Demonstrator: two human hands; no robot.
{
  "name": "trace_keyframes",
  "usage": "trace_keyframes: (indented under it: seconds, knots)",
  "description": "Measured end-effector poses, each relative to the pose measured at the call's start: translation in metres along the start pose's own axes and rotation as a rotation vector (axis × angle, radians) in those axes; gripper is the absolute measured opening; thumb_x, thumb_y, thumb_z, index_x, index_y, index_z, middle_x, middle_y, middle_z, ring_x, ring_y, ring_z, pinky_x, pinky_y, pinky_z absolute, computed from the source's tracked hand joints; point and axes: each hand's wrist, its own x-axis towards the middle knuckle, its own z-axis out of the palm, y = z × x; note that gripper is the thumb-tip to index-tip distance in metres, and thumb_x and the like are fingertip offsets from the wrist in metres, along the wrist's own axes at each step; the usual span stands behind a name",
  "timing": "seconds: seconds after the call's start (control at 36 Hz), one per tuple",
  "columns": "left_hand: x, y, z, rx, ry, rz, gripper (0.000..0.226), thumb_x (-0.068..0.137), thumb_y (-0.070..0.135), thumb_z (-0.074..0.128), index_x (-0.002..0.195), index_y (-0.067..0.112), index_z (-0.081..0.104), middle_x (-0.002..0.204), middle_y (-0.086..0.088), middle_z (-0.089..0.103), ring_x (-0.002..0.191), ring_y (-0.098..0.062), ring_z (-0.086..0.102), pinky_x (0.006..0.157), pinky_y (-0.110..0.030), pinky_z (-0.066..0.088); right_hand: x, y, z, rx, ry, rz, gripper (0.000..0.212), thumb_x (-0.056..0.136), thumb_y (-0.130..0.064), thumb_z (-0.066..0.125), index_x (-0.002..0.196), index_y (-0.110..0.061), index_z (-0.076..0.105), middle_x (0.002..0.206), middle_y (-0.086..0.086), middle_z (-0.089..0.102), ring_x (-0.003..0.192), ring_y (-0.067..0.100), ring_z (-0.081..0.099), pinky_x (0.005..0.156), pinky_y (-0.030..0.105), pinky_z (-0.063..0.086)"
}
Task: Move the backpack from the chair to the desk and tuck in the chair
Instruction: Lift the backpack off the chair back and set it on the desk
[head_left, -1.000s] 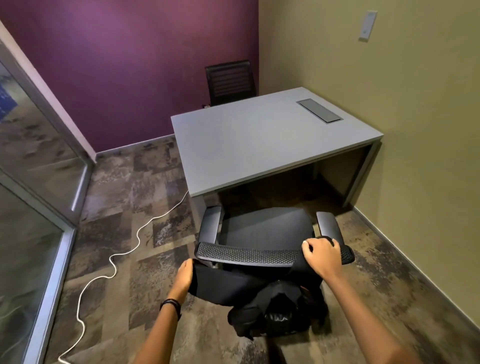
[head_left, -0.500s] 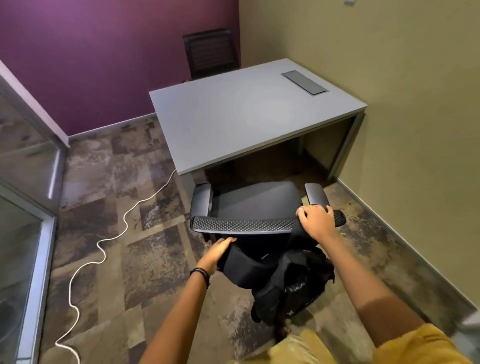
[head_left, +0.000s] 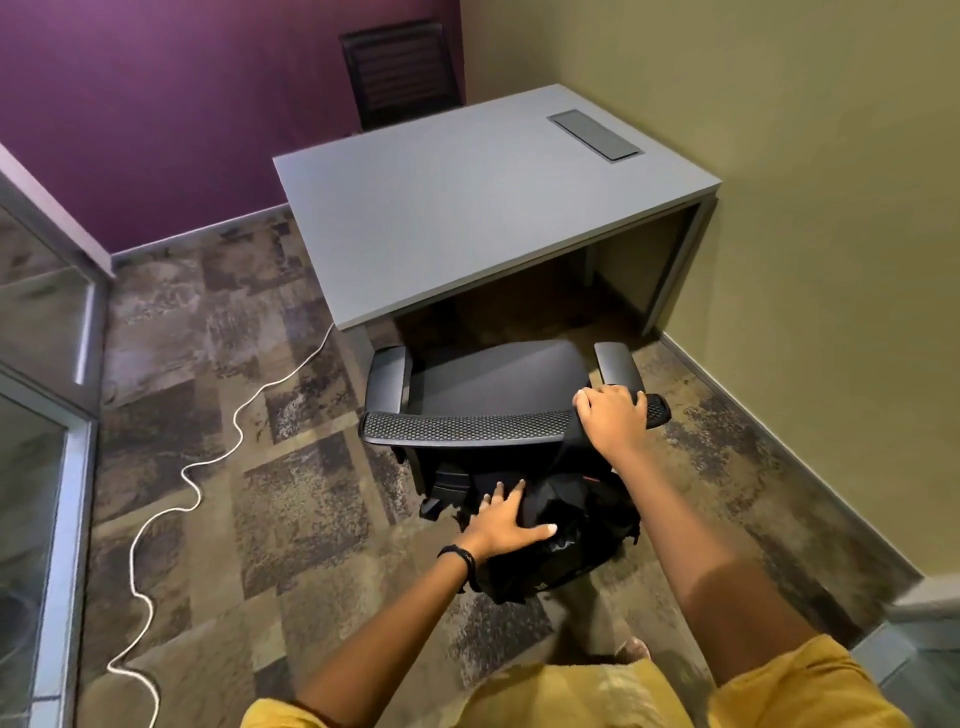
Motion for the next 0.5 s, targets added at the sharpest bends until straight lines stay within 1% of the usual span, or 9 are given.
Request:
trace_keyframes:
  seconds: [0.06,0.11,0.17,0.22,0.28,0.33,0.39,0.44,0.5]
  knots:
    - [0.003,0.000,0.005,0.080,0.068,0.002,0.098,0.079,0.064,0.058,0.152,0.030,0.002,0.162,-0.013,0.001,0.148,-0.038,0.004,0.120,-0.052,0.015,0.000,0.001,0.001,-0.002,0.005,-0.017,0.039,0.098,-0.027,0.031,0.106,-0.017,0.067,0.120,0.008,0.064,0.118,0.026,0.049,0.111,0.052,0.021]
    - [0.005,0.001,0.009,0.091,0.113,-0.003,0.098,0.081,0.057,0.062,0.152,0.028,0.001,0.162,-0.013,0.001,0.148,-0.039,0.003,0.120,-0.052,0.015,-0.001,0.004,0.001,-0.009,-0.001,-0.035,0.038,0.098,-0.027,0.031,0.107,-0.017,0.067,0.120,0.007,0.064,0.118,0.025,0.050,0.111,0.052,0.022]
    - [0.006,0.006,0.013,0.106,0.150,-0.017,0.094,0.084,0.050,0.062,0.152,0.025,0.002,0.161,-0.014,0.001,0.147,-0.040,0.003,0.120,-0.052,0.017,-0.001,0.006,0.001,-0.016,-0.008,-0.054,0.038,0.098,-0.028,0.032,0.107,-0.017,0.067,0.120,0.007,0.064,0.118,0.025,0.050,0.111,0.052,0.023]
    - [0.007,0.013,0.017,0.117,0.184,-0.034,0.086,0.089,0.040,0.059,0.152,0.022,0.003,0.161,-0.015,0.004,0.147,-0.039,0.006,0.118,-0.050,0.020,-0.001,0.008,0.001,-0.016,-0.018,-0.070,0.038,0.098,-0.029,0.032,0.108,-0.017,0.066,0.121,0.007,0.063,0.119,0.025,0.050,0.111,0.053,0.023]
    - [0.007,0.016,0.020,0.104,0.213,-0.031,0.076,0.093,0.025,0.054,0.152,0.018,0.007,0.160,-0.015,0.013,0.146,-0.038,0.016,0.116,-0.048,0.025,-0.001,0.010,0.001,-0.002,-0.021,-0.092,0.037,0.098,-0.030,0.032,0.109,-0.016,0.065,0.122,0.008,0.063,0.120,0.026,0.050,0.111,0.054,0.023]
    - [0.008,0.016,0.019,0.108,0.247,0.003,0.069,0.093,0.013,0.049,0.152,0.014,0.013,0.156,-0.015,0.028,0.140,-0.035,0.034,0.113,-0.044,0.033,-0.001,0.013,-0.001,0.000,-0.043,-0.122,0.037,0.098,-0.030,0.032,0.111,-0.016,0.064,0.123,0.008,0.063,0.121,0.026,0.049,0.111,0.055,0.022]
    - [0.007,0.012,0.014,0.159,0.268,0.038,0.064,0.093,0.009,0.047,0.151,0.011,0.018,0.147,-0.016,0.043,0.130,-0.034,0.047,0.108,-0.042,0.039,-0.002,0.014,-0.003,-0.002,-0.074,-0.148,0.037,0.098,-0.031,0.032,0.113,-0.017,0.062,0.126,0.006,0.061,0.122,0.025,0.048,0.112,0.055,0.021]
    - [0.007,0.010,0.010,0.218,0.282,0.058,0.058,0.095,0.009,0.043,0.149,0.011,0.023,0.139,-0.017,0.052,0.124,-0.034,0.052,0.104,-0.043,0.042,-0.002,0.017,-0.005,0.002,-0.089,-0.173,0.036,0.099,-0.031,0.031,0.115,-0.018,0.061,0.128,0.005,0.059,0.124,0.024,0.047,0.112,0.056,0.019]
    - [0.006,0.012,0.007,0.261,0.296,0.078,0.050,0.097,0.012,0.039,0.146,0.010,0.030,0.132,-0.018,0.058,0.119,-0.036,0.056,0.100,-0.045,0.045,0.000,0.020,-0.007,0.003,-0.089,-0.191,0.036,0.099,-0.031,0.031,0.117,-0.018,0.059,0.130,0.004,0.058,0.126,0.023,0.046,0.113,0.056,0.018]
